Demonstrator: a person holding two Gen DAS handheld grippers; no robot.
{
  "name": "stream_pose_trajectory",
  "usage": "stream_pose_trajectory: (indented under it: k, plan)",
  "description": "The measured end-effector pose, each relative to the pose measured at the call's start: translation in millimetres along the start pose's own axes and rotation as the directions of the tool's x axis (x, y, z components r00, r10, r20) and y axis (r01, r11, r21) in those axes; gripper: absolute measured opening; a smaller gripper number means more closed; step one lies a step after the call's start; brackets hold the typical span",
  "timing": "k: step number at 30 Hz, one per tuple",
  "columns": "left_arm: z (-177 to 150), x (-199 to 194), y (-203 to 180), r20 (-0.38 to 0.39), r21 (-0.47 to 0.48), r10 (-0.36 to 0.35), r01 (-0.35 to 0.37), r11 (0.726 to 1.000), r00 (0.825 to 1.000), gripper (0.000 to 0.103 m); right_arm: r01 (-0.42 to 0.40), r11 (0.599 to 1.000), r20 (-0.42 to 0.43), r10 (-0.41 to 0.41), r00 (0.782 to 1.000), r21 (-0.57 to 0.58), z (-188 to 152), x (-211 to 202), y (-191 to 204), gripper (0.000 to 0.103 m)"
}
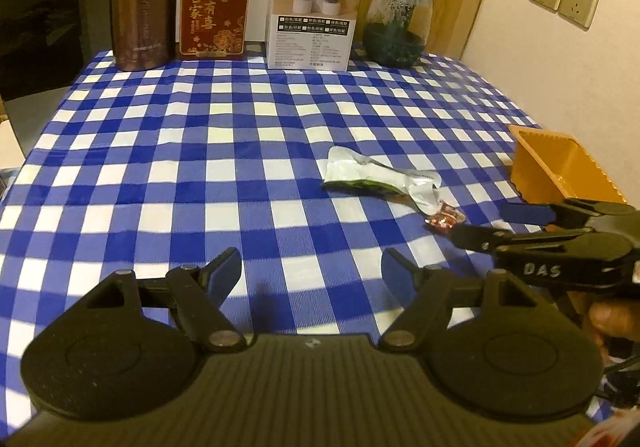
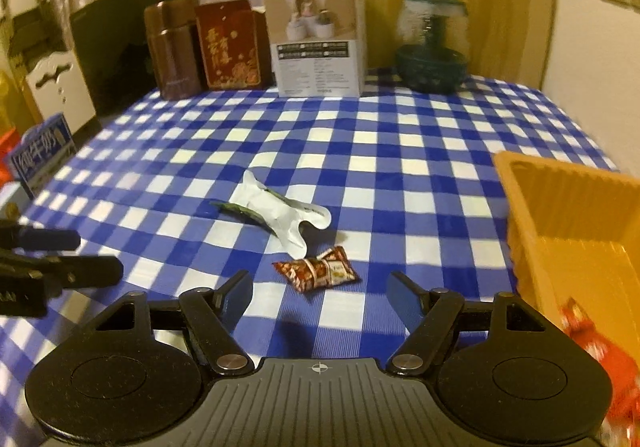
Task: Organize snacks
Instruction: 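Grasp the small brown chocolate candy with the right gripper, then grasp the white-and-green packet with the left gripper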
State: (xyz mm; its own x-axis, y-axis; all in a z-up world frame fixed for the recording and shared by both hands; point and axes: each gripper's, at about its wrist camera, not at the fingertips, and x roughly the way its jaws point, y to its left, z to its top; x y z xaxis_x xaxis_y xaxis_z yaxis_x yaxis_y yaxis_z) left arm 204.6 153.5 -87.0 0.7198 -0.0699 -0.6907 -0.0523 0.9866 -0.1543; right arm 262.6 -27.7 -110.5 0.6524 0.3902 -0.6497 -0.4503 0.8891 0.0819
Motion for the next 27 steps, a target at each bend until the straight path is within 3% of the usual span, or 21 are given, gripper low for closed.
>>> stream_pose_trajectory:
  k: [2, 12, 17, 23, 27]
  plan:
    - [3, 6, 3, 0.002, -0.002, -0.005, 0.005, 1.0, 1.0, 0.074, 0.003, 1.0, -0.012, -0.003, 1.0, -0.026, -1, 9, -1, 0.061]
    - [12, 31, 2, -0.001, 0.026, -0.042, 0.042, 0.999, 0.999, 0.074, -0.02, 0.998, -0.012, 0.019, 1.0, -0.058, -3, 31, -7, 0.056]
    - [9, 34, -1, -0.009, 0.034, -0.045, 0.045, 0.998, 0.999, 0.074, -0.004, 0.999, -0.016, 0.004, 1.0, -0.05, 0, 29, -7, 0.041]
    - [10, 36, -6, -0.013, 0.07, -0.064, 0.065, 0.995, 0.998, 0.074, 0.03, 1.0, -0.012, -0.03, 0.999, -0.006, 1, 19, -11, 0.038]
    - [14, 44, -14, -0.015, 0.152, -0.077, 0.078, 0.985, 0.997, 0.074, 0.049, 0.998, 0.007, -0.05, 0.999, 0.038, 4, 7, -18, 0.038]
